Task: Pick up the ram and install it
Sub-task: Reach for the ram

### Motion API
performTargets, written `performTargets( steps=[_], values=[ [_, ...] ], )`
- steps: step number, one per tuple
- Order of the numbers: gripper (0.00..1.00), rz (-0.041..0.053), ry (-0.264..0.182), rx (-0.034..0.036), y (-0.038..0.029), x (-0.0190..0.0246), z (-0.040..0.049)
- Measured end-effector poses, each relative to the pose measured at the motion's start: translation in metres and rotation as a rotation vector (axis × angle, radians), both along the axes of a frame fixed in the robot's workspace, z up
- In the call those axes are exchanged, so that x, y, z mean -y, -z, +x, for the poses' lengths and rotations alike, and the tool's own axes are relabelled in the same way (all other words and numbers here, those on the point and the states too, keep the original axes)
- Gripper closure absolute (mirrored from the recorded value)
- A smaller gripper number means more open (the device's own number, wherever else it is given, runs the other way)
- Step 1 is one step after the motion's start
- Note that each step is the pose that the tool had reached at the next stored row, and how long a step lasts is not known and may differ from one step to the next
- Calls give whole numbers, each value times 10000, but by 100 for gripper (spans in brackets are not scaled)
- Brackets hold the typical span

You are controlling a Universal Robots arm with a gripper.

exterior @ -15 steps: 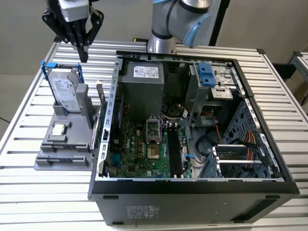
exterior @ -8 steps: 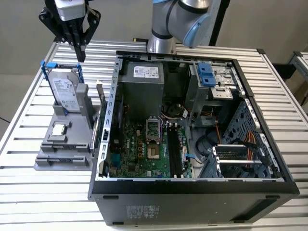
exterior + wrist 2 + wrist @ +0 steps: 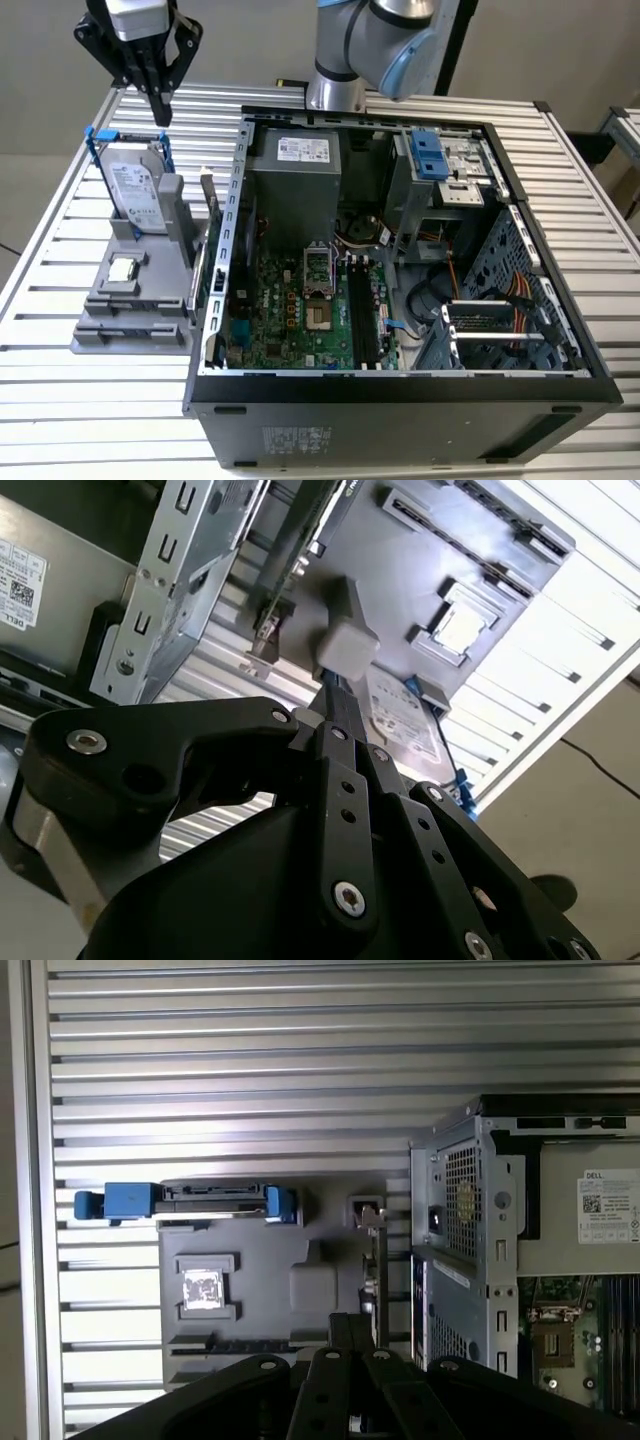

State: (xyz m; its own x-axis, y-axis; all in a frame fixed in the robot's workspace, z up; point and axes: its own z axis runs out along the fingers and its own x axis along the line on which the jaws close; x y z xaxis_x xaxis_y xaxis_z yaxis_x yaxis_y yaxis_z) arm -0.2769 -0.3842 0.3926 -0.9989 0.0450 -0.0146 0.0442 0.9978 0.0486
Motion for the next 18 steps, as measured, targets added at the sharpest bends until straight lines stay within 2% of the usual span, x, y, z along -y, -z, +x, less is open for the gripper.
performTargets(
  steps=[18],
  values=[
    [100, 0, 0, -2, 0, -52, -160]
  ],
)
